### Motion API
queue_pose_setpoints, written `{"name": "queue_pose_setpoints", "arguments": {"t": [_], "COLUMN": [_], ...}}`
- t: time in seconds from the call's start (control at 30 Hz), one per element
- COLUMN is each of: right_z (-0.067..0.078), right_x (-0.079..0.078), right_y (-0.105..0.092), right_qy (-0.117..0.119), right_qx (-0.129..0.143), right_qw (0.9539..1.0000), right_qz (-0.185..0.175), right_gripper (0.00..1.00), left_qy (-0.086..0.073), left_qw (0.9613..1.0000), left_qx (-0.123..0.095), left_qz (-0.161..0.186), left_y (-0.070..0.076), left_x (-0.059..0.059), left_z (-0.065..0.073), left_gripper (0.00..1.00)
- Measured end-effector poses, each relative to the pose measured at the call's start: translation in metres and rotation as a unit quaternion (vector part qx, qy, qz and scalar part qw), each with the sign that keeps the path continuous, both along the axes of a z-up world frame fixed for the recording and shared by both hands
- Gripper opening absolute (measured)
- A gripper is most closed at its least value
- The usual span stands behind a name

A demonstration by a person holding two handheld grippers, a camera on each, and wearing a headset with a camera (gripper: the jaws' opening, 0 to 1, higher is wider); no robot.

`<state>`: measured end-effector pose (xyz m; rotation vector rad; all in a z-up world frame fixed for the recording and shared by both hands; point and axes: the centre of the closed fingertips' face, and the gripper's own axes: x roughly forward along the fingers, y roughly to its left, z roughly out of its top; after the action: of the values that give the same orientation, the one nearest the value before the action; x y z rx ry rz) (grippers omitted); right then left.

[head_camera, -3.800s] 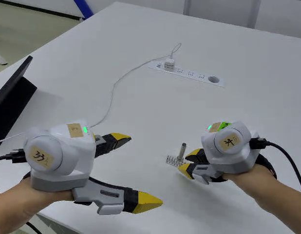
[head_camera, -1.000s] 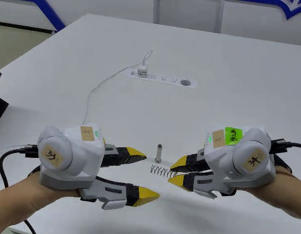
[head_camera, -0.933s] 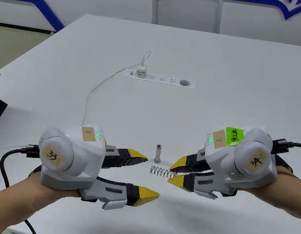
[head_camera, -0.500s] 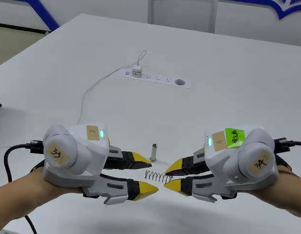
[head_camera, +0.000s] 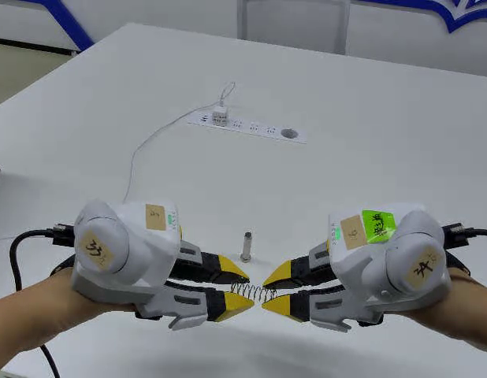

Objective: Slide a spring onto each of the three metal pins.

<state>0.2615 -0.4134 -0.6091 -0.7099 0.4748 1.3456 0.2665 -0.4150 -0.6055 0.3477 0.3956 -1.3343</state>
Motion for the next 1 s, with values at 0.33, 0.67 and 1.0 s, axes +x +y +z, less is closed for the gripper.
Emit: {"name": "queue_pose_setpoints", "arguments": {"t": [0.33,0.67,1.0], "right_z": [0.003,-0.0009,-0.0016], "right_x": [-0.0004,0.0031,-0.0026], "right_y": [0.0004,-0.0016,-0.0018], "right_qy": [0.0,0.015,0.05], "right_qx": [0.003,0.008,0.03], "right_qw": [1.0,0.9997,0.998], "right_qz": [0.003,-0.016,-0.025], "right_gripper": [0.11,0.16,0.11], "left_qy": [-0.036,-0.044,-0.032], "left_qw": [0.999,0.9986,0.9987], "left_qx": [0.009,0.011,-0.002], "left_qz": [-0.025,-0.029,-0.039], "left_y": [-0.0008,0.0027,-0.0009], "left_x": [-0.0038,-0.0014,-0.0086], "left_z": [0.0009,0.0021,0.0044], "left_gripper": [0.1,0.1,0.1]}}
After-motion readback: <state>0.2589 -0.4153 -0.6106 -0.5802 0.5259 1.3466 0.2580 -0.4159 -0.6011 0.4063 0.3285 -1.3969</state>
